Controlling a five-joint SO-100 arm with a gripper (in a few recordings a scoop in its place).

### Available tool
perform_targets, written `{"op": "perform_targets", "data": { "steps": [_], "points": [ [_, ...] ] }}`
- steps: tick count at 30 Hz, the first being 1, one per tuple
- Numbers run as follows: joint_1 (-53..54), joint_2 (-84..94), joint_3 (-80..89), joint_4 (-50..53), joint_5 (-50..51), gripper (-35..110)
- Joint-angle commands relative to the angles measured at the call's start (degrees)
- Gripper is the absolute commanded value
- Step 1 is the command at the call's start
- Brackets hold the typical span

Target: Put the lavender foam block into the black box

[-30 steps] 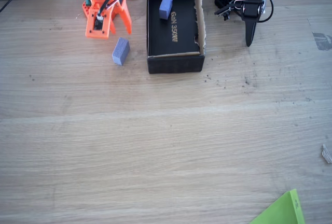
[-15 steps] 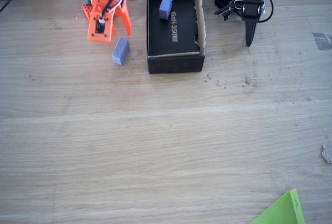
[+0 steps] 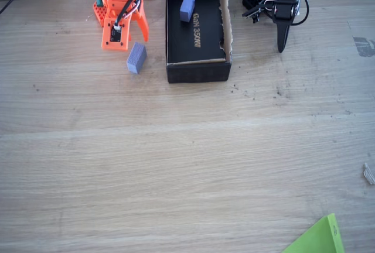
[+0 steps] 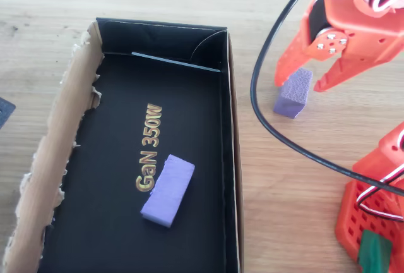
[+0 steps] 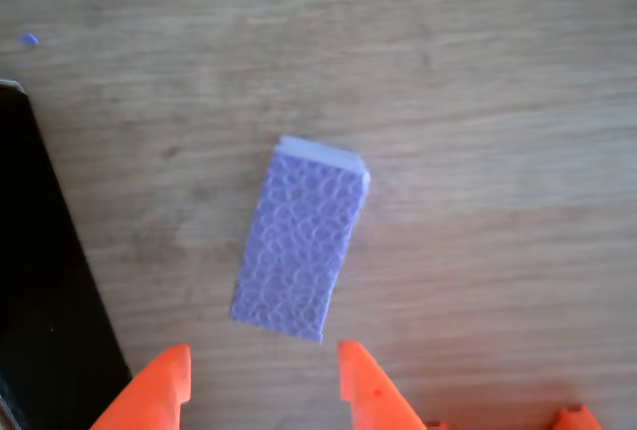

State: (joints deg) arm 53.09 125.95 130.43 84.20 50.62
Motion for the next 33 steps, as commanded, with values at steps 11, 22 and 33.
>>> {"op": "perform_targets", "data": {
  "steps": [11, 22, 33],
  "points": [
    [0.79, 0.79, -0.09, -0.09, -0.26, 31],
    [3.69, 0.70, 1.23, -1.58, -3.43, 30],
    [3.96, 2.99, 2.29, -1.58, -3.96, 29]
  ]
}}
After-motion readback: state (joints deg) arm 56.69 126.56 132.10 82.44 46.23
